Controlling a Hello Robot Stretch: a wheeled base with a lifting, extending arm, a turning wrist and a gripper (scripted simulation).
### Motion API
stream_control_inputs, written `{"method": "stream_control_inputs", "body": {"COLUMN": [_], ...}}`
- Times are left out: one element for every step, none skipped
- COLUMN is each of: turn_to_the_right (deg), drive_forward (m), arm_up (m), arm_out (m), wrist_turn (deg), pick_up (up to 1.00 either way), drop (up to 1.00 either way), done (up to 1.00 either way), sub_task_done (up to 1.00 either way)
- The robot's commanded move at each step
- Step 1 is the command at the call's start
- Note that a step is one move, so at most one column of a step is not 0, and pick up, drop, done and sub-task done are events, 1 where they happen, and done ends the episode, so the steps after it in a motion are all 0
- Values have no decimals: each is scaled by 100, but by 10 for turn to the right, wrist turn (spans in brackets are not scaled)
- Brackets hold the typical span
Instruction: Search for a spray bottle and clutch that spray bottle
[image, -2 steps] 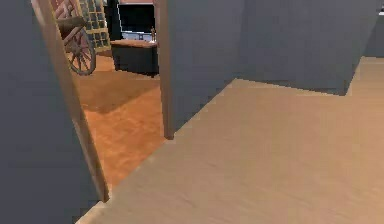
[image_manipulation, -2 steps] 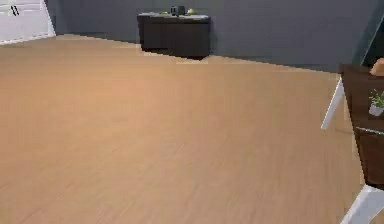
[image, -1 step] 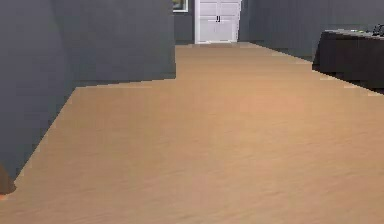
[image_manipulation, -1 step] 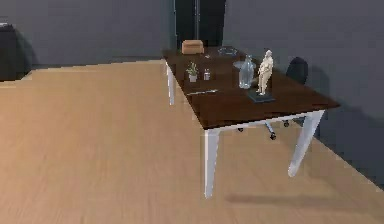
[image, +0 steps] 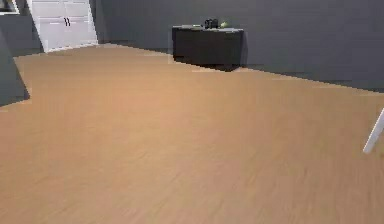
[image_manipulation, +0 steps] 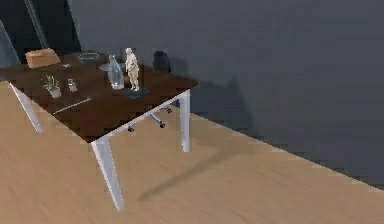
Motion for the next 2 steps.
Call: {"method": "stream_control_inputs", "body": {"turn_to_the_right": [0,0], "drive_forward": [100,100], "arm_up": [0,0], "arm_out": [0,0], "wrist_turn": [0,0], "pick_up": [0,0], "drop": [0,0], "done": [0,0], "sub_task_done": [0,0]}}
